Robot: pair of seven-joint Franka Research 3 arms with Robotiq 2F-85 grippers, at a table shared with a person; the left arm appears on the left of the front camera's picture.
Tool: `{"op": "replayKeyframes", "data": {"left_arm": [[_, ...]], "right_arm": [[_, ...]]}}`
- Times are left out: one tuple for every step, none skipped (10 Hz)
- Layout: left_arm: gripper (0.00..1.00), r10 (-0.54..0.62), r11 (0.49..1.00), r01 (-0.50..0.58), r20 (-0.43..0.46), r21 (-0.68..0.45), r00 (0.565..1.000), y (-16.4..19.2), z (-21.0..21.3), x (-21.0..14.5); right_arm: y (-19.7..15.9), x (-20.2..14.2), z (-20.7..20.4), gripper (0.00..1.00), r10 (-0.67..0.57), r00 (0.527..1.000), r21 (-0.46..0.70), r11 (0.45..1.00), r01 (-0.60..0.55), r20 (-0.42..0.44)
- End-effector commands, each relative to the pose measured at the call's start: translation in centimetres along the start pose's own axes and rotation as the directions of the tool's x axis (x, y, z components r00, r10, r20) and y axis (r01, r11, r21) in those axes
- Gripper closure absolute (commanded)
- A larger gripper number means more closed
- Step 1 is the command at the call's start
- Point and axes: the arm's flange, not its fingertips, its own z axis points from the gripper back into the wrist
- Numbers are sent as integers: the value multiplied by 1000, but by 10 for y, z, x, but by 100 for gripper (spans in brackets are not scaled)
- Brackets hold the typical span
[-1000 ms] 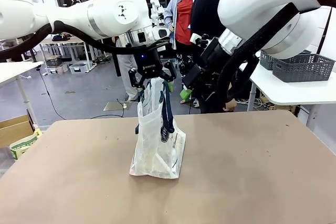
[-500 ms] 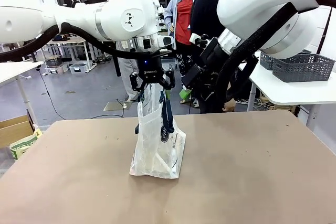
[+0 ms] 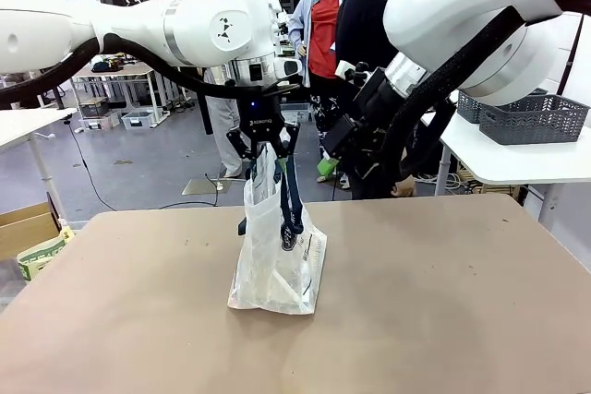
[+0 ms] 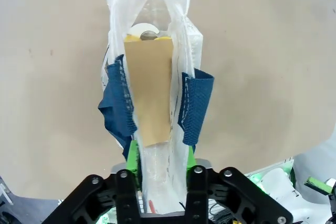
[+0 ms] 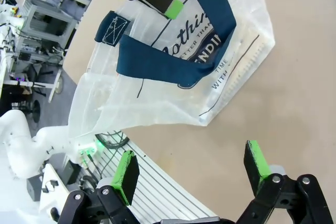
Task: Transfer purchased items from the store into the shopping bag.
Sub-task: Move the Reusable shopping bag to the right side of the table.
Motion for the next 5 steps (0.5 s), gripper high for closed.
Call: {"op": "replayKeyframes", "data": {"left_arm": [[100, 28, 999, -28, 12, 20, 1000, 2, 6, -3], [100, 28, 999, -29, 18, 17, 999, 4, 8, -4], [100, 30, 999, -30, 21, 15, 999, 6, 9, -4], [100, 30, 999, -30, 25, 14, 999, 7, 9, -5], [100, 31, 999, -31, 27, 11, 999, 8, 9, -6]], "right_arm": [[-6, -8, -2, 0, 20, 1000, 36, 999, -20, 6], [-7, -8, -2, 0, 23, 1000, 38, 999, -23, 2], [-8, -8, -3, 0, 27, 1000, 39, 999, -27, -5], [-8, -8, -3, 0, 30, 1000, 38, 999, -30, -8], [-8, -9, -3, 0, 35, 999, 35, 999, -35, -11]]}}
